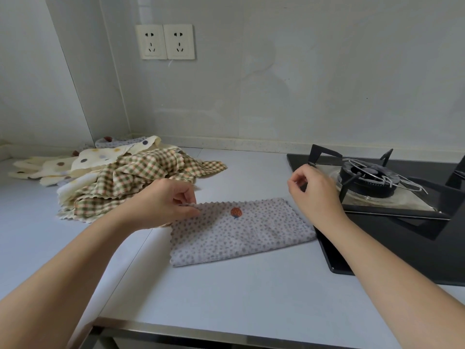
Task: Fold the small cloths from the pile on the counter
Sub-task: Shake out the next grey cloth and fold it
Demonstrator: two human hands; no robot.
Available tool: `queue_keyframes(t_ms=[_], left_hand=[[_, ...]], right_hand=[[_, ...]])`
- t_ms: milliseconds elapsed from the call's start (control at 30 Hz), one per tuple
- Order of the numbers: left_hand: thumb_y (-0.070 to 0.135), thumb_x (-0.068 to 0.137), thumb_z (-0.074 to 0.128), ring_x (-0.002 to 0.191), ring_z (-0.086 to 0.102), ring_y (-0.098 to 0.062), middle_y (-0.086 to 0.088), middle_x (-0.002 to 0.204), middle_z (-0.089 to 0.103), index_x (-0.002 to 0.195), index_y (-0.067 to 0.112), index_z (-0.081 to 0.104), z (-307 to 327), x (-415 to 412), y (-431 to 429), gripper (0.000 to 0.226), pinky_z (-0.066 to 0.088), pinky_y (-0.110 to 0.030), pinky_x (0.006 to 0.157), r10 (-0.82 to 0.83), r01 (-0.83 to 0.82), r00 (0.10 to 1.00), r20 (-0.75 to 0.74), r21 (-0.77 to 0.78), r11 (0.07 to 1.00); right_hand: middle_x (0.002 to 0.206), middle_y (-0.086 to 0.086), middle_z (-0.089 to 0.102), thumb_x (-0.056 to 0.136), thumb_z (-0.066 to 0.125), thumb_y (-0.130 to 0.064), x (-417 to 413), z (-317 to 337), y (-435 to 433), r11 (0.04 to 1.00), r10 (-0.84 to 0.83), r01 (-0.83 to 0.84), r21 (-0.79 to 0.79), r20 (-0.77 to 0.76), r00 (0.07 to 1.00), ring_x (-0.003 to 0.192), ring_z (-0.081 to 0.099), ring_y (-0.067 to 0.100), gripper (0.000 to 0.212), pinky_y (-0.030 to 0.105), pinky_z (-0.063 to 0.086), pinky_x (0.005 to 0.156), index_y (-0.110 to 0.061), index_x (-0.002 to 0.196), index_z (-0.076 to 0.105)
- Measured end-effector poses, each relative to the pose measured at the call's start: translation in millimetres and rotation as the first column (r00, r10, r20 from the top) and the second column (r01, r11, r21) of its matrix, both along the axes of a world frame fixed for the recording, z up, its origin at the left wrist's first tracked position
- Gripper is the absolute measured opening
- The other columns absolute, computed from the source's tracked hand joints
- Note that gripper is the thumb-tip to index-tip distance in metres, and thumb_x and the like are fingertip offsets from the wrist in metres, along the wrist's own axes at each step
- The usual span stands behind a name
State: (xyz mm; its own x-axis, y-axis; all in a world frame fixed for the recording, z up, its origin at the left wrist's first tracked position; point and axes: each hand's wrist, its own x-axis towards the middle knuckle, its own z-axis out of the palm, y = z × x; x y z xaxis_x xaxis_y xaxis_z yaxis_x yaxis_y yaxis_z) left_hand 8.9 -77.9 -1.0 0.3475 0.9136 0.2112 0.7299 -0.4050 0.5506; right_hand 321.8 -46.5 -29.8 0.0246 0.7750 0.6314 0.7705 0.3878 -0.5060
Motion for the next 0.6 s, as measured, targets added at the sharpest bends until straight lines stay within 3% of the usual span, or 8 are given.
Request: queue_keyframes(t_ms=[67, 167, 267, 300, 367, 433, 533, 600], left_hand=[[0.013, 0.08, 0.076, 0.071, 0.067, -0.003, 0.011, 0.074, 0.071, 0.073, 0.018, 0.063, 0, 1, -1, 0.016, 0.052, -0.019, 0.072, -0.007, 0.007, 0.999, 0.032, -0.012, 1.0], [0.001, 0.08, 0.073, 0.078, 0.07, -0.01, 0.003, 0.08, 0.073, 0.073, 0.021, 0.063, 7, 5, -5, 0.023, 0.053, -0.021, 0.076, -0.078, 0.082, 0.984, 0.163, -0.018, 0.997], [-0.005, 0.08, 0.071, 0.076, 0.068, -0.01, -0.001, 0.08, 0.072, 0.078, 0.018, 0.067, 18, 13, -12, 0.024, 0.052, -0.018, 0.072, -0.171, 0.18, 0.95, 0.26, -0.012, 0.984], [-0.006, 0.08, 0.07, 0.074, 0.067, -0.009, 0.0, 0.079, 0.072, 0.081, 0.014, 0.068, 21, 15, -14, 0.019, 0.052, -0.017, 0.071, -0.187, 0.2, 0.94, 0.285, -0.019, 0.98], [-0.004, 0.081, 0.069, 0.072, 0.065, -0.005, 0.003, 0.076, 0.071, 0.087, 0.008, 0.069, 24, 18, -17, 0.013, 0.05, -0.015, 0.069, -0.179, 0.205, 0.932, 0.315, -0.05, 0.977], [0.002, 0.083, 0.07, 0.071, 0.065, 0.0, 0.009, 0.076, 0.072, 0.088, 0.013, 0.071, 23, 17, -14, 0.012, 0.048, -0.011, 0.068, -0.113, 0.14, 0.953, 0.282, -0.076, 0.987], [0.013, 0.086, 0.07, 0.068, 0.061, 0.008, 0.015, 0.07, 0.069, 0.082, 0.023, 0.071, 13, 12, -5, 0.011, 0.043, -0.007, 0.064, 0.053, -0.048, 0.994, 0.098, -0.06, 0.997], [0.016, 0.089, 0.067, 0.066, 0.057, 0.001, 0.015, 0.072, 0.064, 0.079, 0.026, 0.067, 4, 11, -1, 0.014, 0.043, -0.015, 0.062, 0.159, -0.158, 0.987, 0.005, -0.07, 0.985]], right_hand=[[0.096, -0.004, 0.064, 0.091, 0.057, -0.008, -1, 2, -3, 0.995, 0.076, -0.076, -0.063, -0.01, 0.997, 0.092, 0.059, 0.01, 0.009, 0.021, 0.042, 0.076, -0.013, 0.097, 0.061], [0.138, -0.009, 0.052, 0.093, 0.055, -0.01, -8, 4, -11, 0.937, 0.29, -0.26, -0.232, 0.105, 0.951, 0.13, 0.043, 0.004, 0.046, 0.026, 0.031, 0.111, -0.023, 0.137, 0.048], [0.142, -0.02, 0.046, 0.092, 0.061, -0.019, -26, 4, -20, 0.864, 0.471, -0.415, -0.286, 0.167, 0.866, 0.135, 0.033, -0.003, 0.064, 0.026, 0.017, 0.117, -0.034, 0.148, 0.033], [0.133, -0.019, 0.053, 0.091, 0.064, -0.022, -30, 3, -21, 0.851, 0.5, -0.446, -0.276, 0.167, 0.85, 0.129, 0.039, -0.001, 0.058, 0.025, 0.021, 0.114, -0.033, 0.143, 0.041], [0.106, -0.013, 0.064, 0.087, 0.071, -0.019, -32, 4, -19, 0.846, 0.52, -0.481, -0.231, 0.155, 0.84, 0.105, 0.055, 0.003, 0.028, 0.026, 0.04, 0.099, -0.024, 0.114, 0.066], [0.088, -0.012, 0.066, 0.084, 0.073, -0.014, -24, 9, -18, 0.851, 0.495, -0.452, -0.268, 0.12, 0.86, 0.087, 0.06, 0.002, 0.009, 0.026, 0.049, 0.084, -0.022, 0.086, 0.07], [0.084, -0.011, 0.07, 0.085, 0.069, -0.011, -2, 14, -17, 0.865, 0.409, -0.344, -0.366, 0.117, 0.905, 0.082, 0.063, 0.0, 0.016, 0.025, 0.051, 0.081, -0.026, 0.077, 0.068], [0.092, -0.013, 0.071, 0.087, 0.065, -0.012, 6, 15, -17, 0.872, 0.366, -0.316, -0.373, 0.068, 0.928, 0.09, 0.062, -0.005, 0.017, 0.021, 0.049, 0.086, -0.024, 0.076, 0.066]])
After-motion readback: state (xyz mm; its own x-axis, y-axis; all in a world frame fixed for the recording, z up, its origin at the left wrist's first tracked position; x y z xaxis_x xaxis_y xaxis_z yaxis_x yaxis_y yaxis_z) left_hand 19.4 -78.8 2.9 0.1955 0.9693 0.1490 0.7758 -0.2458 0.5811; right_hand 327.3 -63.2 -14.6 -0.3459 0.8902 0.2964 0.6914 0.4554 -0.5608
